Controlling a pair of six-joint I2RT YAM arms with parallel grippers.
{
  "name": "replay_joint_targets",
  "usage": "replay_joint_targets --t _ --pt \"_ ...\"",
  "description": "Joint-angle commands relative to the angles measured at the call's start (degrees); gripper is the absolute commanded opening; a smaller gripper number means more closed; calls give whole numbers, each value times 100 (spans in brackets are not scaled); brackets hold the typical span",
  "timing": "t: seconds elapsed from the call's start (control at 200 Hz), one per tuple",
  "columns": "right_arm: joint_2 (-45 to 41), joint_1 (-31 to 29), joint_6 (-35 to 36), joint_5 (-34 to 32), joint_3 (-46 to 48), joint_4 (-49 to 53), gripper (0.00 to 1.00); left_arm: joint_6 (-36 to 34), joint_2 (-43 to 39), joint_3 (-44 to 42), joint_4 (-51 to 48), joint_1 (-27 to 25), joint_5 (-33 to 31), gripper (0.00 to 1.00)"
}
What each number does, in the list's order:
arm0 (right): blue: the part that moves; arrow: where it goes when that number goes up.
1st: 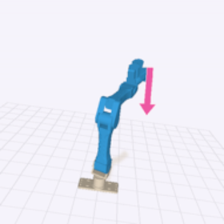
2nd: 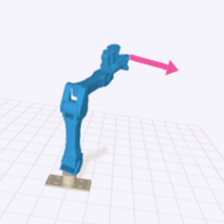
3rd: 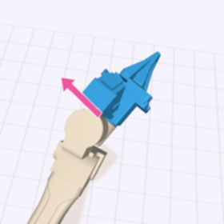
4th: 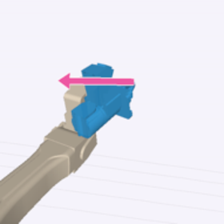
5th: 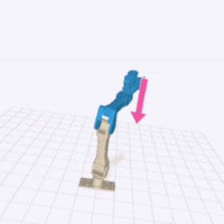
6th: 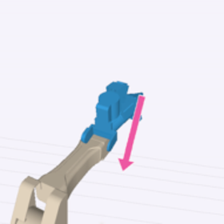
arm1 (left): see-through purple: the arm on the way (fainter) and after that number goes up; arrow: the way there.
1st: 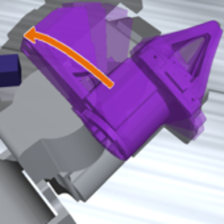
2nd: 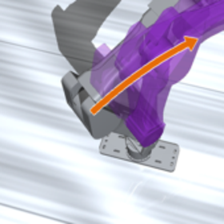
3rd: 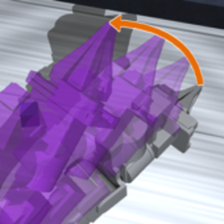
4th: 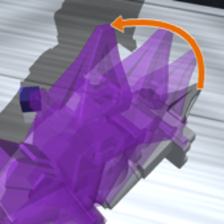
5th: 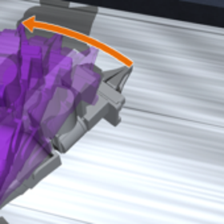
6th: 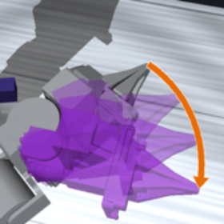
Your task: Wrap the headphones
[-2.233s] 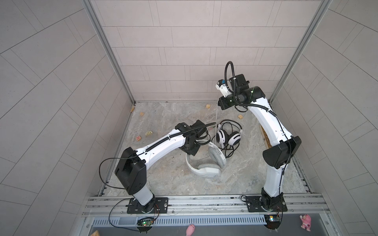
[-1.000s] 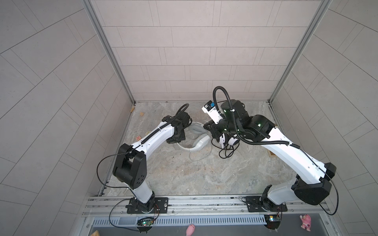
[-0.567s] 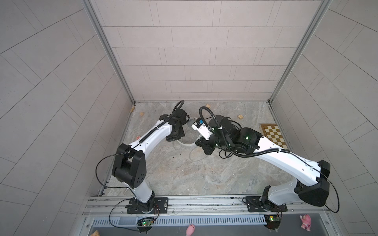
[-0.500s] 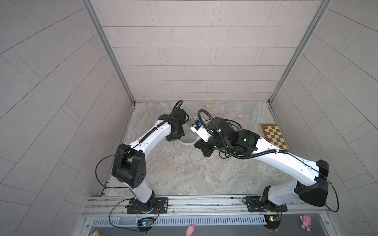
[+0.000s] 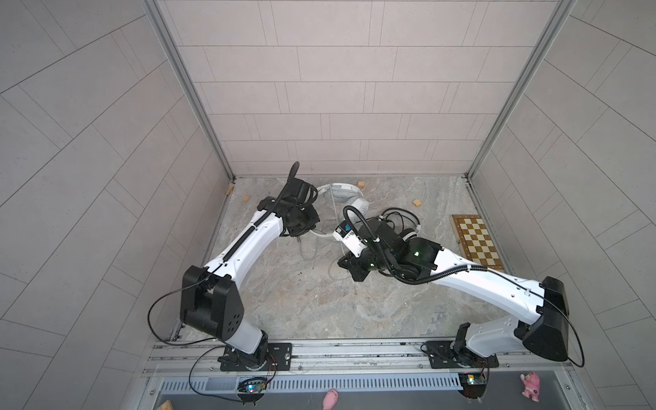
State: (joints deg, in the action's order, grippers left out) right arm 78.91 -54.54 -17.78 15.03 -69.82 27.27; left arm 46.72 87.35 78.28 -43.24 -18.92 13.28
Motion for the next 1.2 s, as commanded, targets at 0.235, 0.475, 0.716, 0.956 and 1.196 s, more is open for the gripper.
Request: replay_joint_targets --t 0.235,0.475,0.716,0.956,1.196 --pt "-871 481 -294 -54 1123 -800 3 227 -649 182 298 522 1386 0" --pt "-1115 513 -817 -86 1831 -2276 4 548 -960 108 625 573 1760 0" --pt "-1154 592 -997 -190 2006 -2901 6 515 -1090 164 551 578 1936 0" --pt "-1021 751 -942 50 1976 -3074 7 386 -1093 268 633 578 2472 0" --pt "-966 1219 -983 475 2067 -3548 12 181 -1202 152 902 573 3168 0"
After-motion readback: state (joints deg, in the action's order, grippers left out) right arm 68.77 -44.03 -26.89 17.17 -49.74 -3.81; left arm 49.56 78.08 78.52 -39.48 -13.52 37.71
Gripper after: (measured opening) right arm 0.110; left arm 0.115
